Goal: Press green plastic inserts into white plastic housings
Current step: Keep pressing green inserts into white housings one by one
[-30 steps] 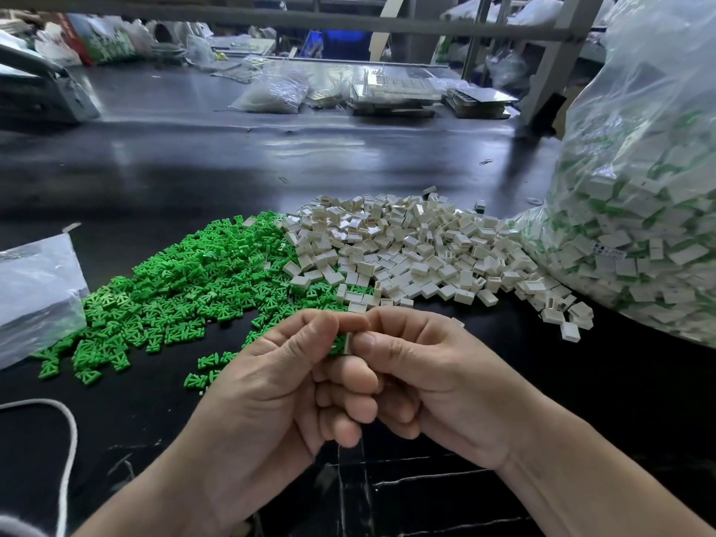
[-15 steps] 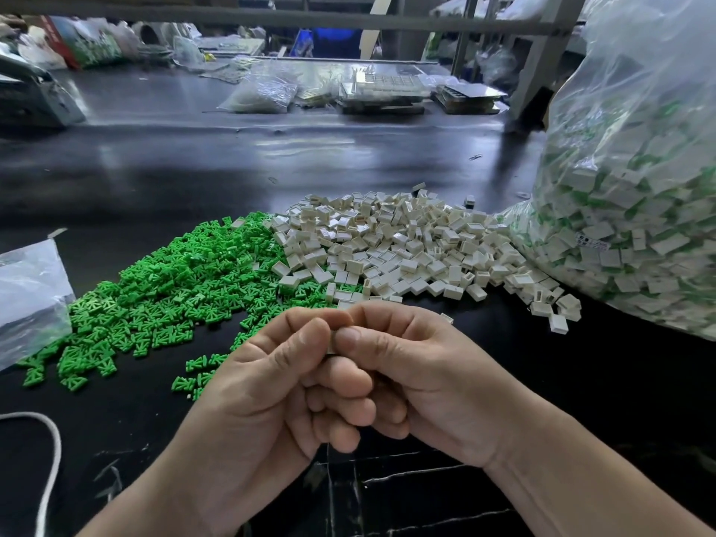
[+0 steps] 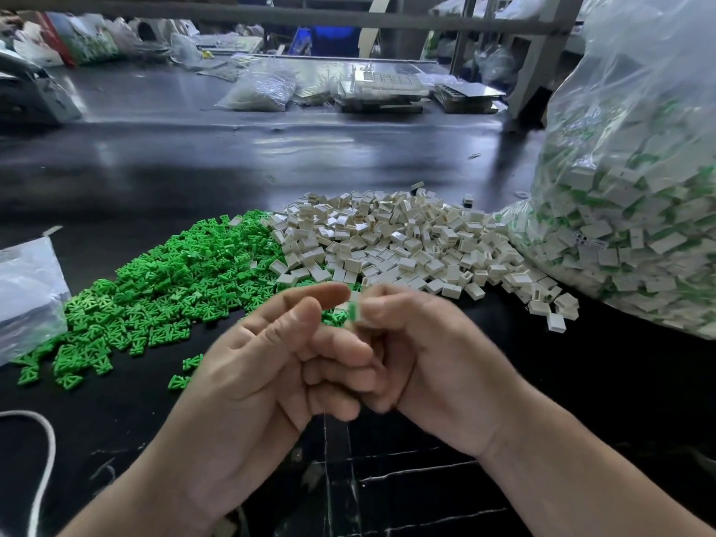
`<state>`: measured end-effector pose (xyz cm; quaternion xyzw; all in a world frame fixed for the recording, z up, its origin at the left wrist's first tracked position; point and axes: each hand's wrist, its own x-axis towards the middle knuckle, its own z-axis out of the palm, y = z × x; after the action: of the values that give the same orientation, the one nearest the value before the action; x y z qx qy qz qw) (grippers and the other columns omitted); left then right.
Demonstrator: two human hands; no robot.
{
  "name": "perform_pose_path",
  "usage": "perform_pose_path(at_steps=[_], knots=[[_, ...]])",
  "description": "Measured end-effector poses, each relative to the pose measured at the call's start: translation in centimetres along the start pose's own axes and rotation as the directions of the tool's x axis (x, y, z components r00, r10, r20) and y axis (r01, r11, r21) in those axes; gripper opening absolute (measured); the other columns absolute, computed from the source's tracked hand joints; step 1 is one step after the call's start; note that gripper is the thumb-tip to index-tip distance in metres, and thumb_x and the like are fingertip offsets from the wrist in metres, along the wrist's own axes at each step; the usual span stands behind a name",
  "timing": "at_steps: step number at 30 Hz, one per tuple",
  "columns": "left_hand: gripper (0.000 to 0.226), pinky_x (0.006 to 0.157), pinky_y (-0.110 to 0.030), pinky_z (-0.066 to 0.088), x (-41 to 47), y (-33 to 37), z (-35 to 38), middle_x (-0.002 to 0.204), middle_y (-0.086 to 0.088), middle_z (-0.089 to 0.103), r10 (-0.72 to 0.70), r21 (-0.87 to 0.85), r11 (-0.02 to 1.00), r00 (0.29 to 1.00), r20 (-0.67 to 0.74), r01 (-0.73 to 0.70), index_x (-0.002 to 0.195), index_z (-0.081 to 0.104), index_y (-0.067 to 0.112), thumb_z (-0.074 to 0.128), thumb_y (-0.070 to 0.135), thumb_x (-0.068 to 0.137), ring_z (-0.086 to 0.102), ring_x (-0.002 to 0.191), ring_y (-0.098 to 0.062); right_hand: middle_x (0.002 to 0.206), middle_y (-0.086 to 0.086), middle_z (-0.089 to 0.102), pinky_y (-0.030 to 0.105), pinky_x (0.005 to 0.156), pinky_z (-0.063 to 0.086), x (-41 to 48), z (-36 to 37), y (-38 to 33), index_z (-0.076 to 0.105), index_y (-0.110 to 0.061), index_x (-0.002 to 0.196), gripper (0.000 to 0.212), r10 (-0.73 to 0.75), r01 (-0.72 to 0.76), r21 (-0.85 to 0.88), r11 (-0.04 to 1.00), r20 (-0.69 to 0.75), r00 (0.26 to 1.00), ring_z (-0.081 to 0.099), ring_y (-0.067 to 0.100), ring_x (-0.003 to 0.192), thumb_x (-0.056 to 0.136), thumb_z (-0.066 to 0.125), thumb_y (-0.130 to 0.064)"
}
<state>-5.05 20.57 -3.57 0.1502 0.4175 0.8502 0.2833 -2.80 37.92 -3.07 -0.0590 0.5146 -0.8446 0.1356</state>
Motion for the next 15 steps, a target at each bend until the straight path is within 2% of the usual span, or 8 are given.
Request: perform_pose_path(at_steps=[5, 7, 8, 9, 10, 12, 13, 15], knots=[[0.016, 0.048, -0.025, 0.052, -0.1, 0.7, -1.4, 0.075, -0.015, 0.071, 0.234, 0.559, 0.829, 0.926, -0.298, -0.029, 0.089, 0.072, 0.026, 0.068, 0.035, 0.077, 0.067, 0.062, -0.026, 0.08, 0.012, 0.065, 0.028, 0.049, 0.052, 0.5, -2.8, -2.3, 0.062, -0.012, 0.079, 0.016, -0.154, 0.198, 0.251, 0.948, -0.186, 0.97, 0.062, 0.02, 0.059, 0.064, 0.061, -0.005], [0.017, 0.049, -0.024, 0.053, -0.2, 0.8, -1.5, 0.074, -0.007, 0.072, 0.303, 0.715, 0.699, 0.907, -0.293, -0.002, 0.09, 0.069, 0.034, 0.06, 0.041, 0.078, 0.068, 0.062, -0.02, 0.074, 0.008, 0.06, 0.023, 0.041, 0.041, 0.5, -3.9, -3.1, 0.063, -0.015, 0.079, 0.019, -0.157, 0.201, 0.085, 0.976, -0.368, 0.916, 0.053, 0.016, 0.051, 0.062, 0.06, -0.007], [0.019, 0.05, -0.024, 0.053, -0.4, 0.8, -1.5, 0.073, -0.001, 0.072, 0.33, 0.801, 0.598, 0.902, -0.278, 0.028, 0.092, 0.067, 0.039, 0.058, 0.047, 0.078, 0.067, 0.061, -0.015, 0.07, 0.004, 0.059, 0.022, 0.038, 0.036, 0.3, -4.6, -3.3, 0.065, -0.02, 0.078, 0.016, -0.195, 0.139, -0.153, 0.978, -0.465, 0.863, 0.05, 0.014, 0.048, 0.067, 0.061, -0.01], [0.024, 0.05, -0.024, 0.054, -0.6, 0.7, -1.7, 0.072, 0.005, 0.071, 0.358, 0.886, 0.459, 0.899, -0.251, 0.065, 0.094, 0.064, 0.042, 0.054, 0.055, 0.076, 0.066, 0.06, -0.012, 0.068, -0.002, 0.061, 0.022, 0.039, 0.035, 0.1, -5.3, -3.5, 0.068, -0.025, 0.08, 0.01, -0.277, -0.017, -0.48, 0.877, -0.533, 0.799, 0.051, 0.013, 0.049, 0.073, 0.066, -0.018], [0.032, 0.05, -0.025, 0.053, -0.8, 0.6, -1.9, 0.07, 0.009, 0.069, 0.387, 0.953, 0.286, 0.897, -0.212, 0.102, 0.095, 0.062, 0.043, 0.048, 0.063, 0.074, 0.065, 0.06, -0.009, 0.071, -0.008, 0.064, 0.023, 0.045, 0.039, 0.0, -6.0, -3.6, 0.07, -0.03, 0.087, 0.009, -0.366, -0.238, -0.742, 0.627, -0.55, 0.751, 0.057, 0.011, 0.057, 0.078, 0.069, -0.03], [0.044, 0.054, -0.028, 0.051, -1.0, 0.4, -1.7, 0.064, 0.012, 0.061, 0.411, 0.983, -0.061, 0.902, -0.133, 0.173, 0.1, 0.06, 0.04, 0.038, 0.069, 0.075, 0.059, 0.059, -0.004, 0.092, -0.007, 0.068, 0.031, 0.064, 0.046, -0.4, -7.4, -3.5, 0.065, -0.03, 0.106, 0.029, -0.41, -0.56, -0.827, 0.056, -0.53, 0.742, 0.063, 0.018, 0.084, 0.084, 0.065, -0.049], [0.047, 0.059, -0.03, 0.051, -0.9, 0.3, -1.6, 0.068, 0.016, 0.058, 0.394, 0.957, -0.193, 0.91, -0.126, 0.217, 0.106, 0.057, 0.04, 0.035, 0.07, 0.078, 0.057, 0.064, -0.002, 0.102, -0.002, 0.068, 0.035, 0.072, 0.048, -0.5, -7.7, -3.4, 0.062, -0.027, 0.112, 0.039, -0.378, -0.622, -0.78, -0.072, -0.555, 0.741, 0.062, 0.024, 0.093, 0.085, 0.062, -0.056], [0.056, 0.067, -0.029, 0.049, -0.8, 0.3, -1.6, 0.085, 0.018, 0.055, 0.35, 0.879, -0.367, 0.921, -0.173, 0.305, 0.121, 0.046, 0.041, 0.027, 0.074, 0.08, 0.058, 0.08, -0.008, 0.105, 0.0, 0.065, 0.036, 0.075, 0.047, -0.4, -7.9, -3.0, 0.058, -0.026, 0.112, 0.047, -0.293, -0.652, -0.745, -0.141, -0.598, 0.746, 0.058, 0.027, 0.094, 0.085, 0.058, -0.064]])
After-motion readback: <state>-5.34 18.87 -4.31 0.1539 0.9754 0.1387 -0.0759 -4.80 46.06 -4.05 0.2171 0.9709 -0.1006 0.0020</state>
